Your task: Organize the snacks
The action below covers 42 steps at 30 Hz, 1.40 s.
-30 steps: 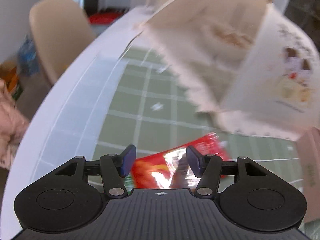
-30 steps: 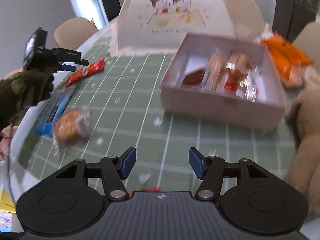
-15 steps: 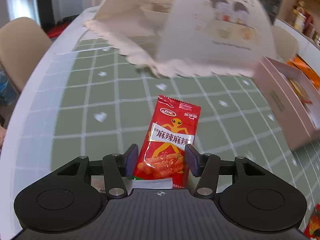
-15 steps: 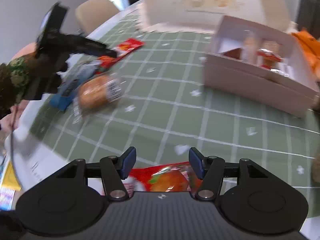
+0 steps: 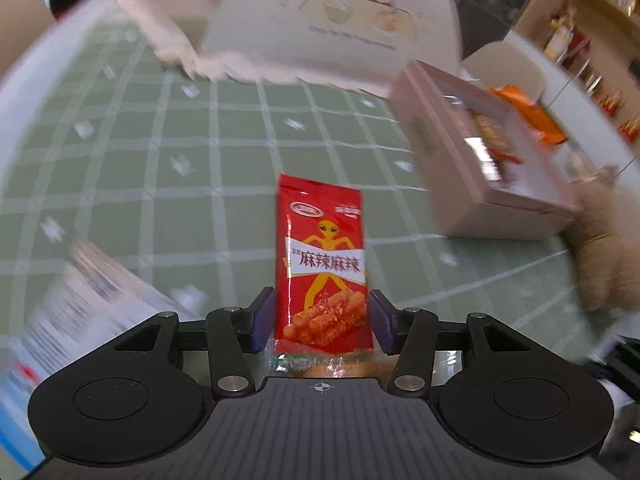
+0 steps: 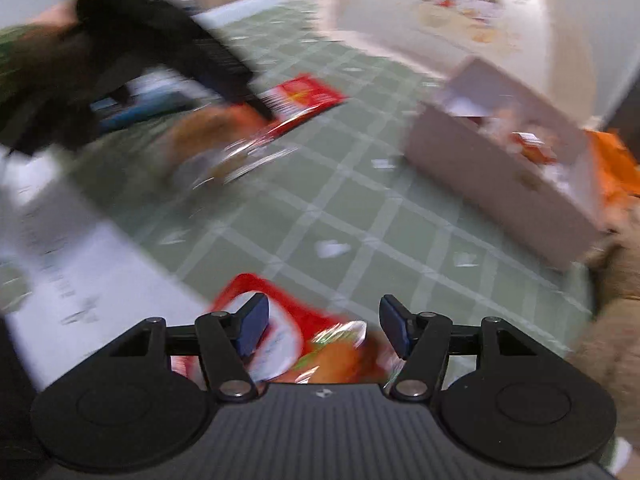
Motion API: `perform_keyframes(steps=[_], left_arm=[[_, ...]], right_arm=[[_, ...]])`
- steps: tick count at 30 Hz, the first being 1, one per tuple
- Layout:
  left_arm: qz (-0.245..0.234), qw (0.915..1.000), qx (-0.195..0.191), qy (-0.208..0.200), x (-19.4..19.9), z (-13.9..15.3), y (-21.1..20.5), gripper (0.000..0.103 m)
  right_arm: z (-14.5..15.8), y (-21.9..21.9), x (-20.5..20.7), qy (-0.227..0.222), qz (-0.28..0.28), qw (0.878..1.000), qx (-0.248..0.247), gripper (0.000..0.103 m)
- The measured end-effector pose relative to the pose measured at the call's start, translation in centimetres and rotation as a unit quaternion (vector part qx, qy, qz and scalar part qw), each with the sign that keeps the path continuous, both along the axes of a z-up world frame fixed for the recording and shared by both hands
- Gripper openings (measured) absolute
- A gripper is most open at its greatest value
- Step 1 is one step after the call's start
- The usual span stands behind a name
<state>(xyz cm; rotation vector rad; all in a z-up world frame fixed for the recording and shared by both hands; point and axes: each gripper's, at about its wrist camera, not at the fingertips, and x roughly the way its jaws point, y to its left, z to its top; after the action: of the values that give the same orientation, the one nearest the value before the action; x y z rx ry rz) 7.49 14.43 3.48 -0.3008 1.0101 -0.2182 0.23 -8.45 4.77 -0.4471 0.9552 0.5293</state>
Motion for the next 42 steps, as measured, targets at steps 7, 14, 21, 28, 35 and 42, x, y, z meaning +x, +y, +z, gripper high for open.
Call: perform_keyframes(steps=[7,14,21,28,35,42], left_arm=[[0.049,0.9924,-0.113,-0.003,-3.3,0.9,1.5,0.043],[0.162,0.9844,0.041,-0.056,-5.2,3.0,8.1,0.043],[0.229,0.9713,0.063,-0.013,-7.5,0.4,11.9,0.043],[0.129,0.9897,0.059,-0.014,-6.8,0.0,5.6,0.043],[0.038,0.9988,0.03,-0.002,-6.4,-0.3,-1.4,0.043],[0.018,0.9996,-0.02,0.012,-6.9,-0.5,-2.8,0.043]], right_arm=[[2.6,0.2,1.4,0.01,0.004,0.995,0.098,0.062],[1.2,7.1,1.5,0.009,0.11,0.991,0.081,0.065],[0.4,7.8,0.6,0.016,0.122,0.99,0.069,0.066],[1.0,4.8,0.0,0.009,0.091,0.994,0.058,0.04],[0.9,1.7,1.3,0.006,0.001,0.999,0.043,0.04],[1.3,-0.1,2.3,0.021,-0.041,0.996,0.082,0.047]])
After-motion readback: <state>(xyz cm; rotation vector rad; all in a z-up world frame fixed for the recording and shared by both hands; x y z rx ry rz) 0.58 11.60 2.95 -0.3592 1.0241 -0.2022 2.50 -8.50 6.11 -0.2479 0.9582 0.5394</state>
